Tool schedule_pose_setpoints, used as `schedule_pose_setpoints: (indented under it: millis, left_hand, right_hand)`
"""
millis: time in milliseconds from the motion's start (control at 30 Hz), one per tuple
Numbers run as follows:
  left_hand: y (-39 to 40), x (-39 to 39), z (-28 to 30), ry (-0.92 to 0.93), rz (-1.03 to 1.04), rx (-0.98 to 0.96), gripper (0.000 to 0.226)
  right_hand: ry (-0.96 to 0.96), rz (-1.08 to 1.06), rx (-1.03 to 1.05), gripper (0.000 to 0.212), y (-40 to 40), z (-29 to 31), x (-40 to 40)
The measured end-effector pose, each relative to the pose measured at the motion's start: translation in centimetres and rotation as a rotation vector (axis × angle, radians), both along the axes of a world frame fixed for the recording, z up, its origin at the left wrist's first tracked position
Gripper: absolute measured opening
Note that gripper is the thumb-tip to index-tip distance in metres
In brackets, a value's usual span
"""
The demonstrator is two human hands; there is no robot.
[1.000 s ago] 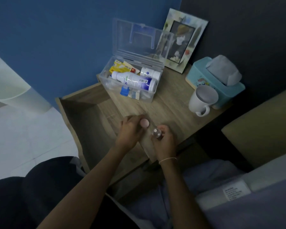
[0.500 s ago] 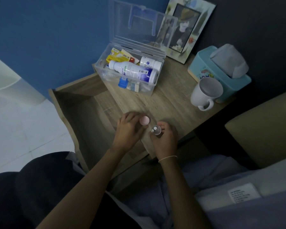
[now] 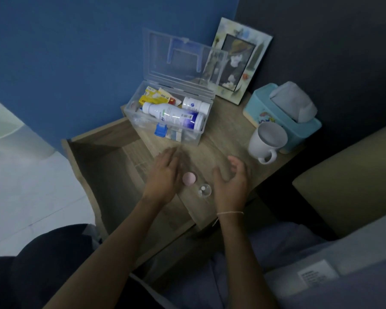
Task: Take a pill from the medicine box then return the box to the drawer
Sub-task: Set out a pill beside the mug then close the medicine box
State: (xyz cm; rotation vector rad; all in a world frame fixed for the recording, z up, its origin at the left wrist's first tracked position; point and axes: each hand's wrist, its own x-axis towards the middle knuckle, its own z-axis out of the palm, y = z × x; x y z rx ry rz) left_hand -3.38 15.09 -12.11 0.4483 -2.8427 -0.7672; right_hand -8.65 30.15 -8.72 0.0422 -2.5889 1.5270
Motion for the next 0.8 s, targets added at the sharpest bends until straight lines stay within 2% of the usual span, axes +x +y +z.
schedule_pose_setpoints:
  millis: [167,233,300,400,500,633,700,800]
  left_hand:
    - [-1.6,-1.7,-0.1,-0.084,-0.016,-0.095,0.054]
    - [-1.8,-1.9,-0.4,-0.109,-0.013,-0.097,0.052]
    - [-1.8,-1.9,-0.7,-0.097,-0.003,-0.062,0.051]
    - [-1.5,-1.6,-1.4,-0.054,0.011,-0.064,0.067]
    - [-1.2,-1.6,-2.3,-0.015,0.038,-0.069,0.064]
    - [-1.3,-1.7,-2.9,-0.015,0.037,-0.079,0.060]
    - [-1.4,-1.7,-2.9,-0.020,0.046,-0.079,0.060]
    - [-1.3,-1.8,-2.8,-0.025,0.049,-0.080,0.060]
  right_hand:
    - [0.221,-0.220,-0.072,0.029,-0.2,3.1,-4.7]
    - [0.238,-0.289,-0.065,0.031,0.2,3.4,-6.1]
    - [0.188,-0.332,-0.066,0.037,0.7,3.2,-7.2]
    - [0.152,-0.389,-0.069,0.042,1.7,2.2,-8.1]
    - [0.125,-0.430,-0.068,0.048,2.8,0.9,-8.5]
    - [0.053,-0.448,-0.185,0.059,3.0,-0.3,-8.8]
    - [-0.005,-0.506,-0.310,0.054,2.8,-0.6,-8.9]
    - [-0.122,-0.503,-0.379,0.032,3.2,-1.1,-9.2]
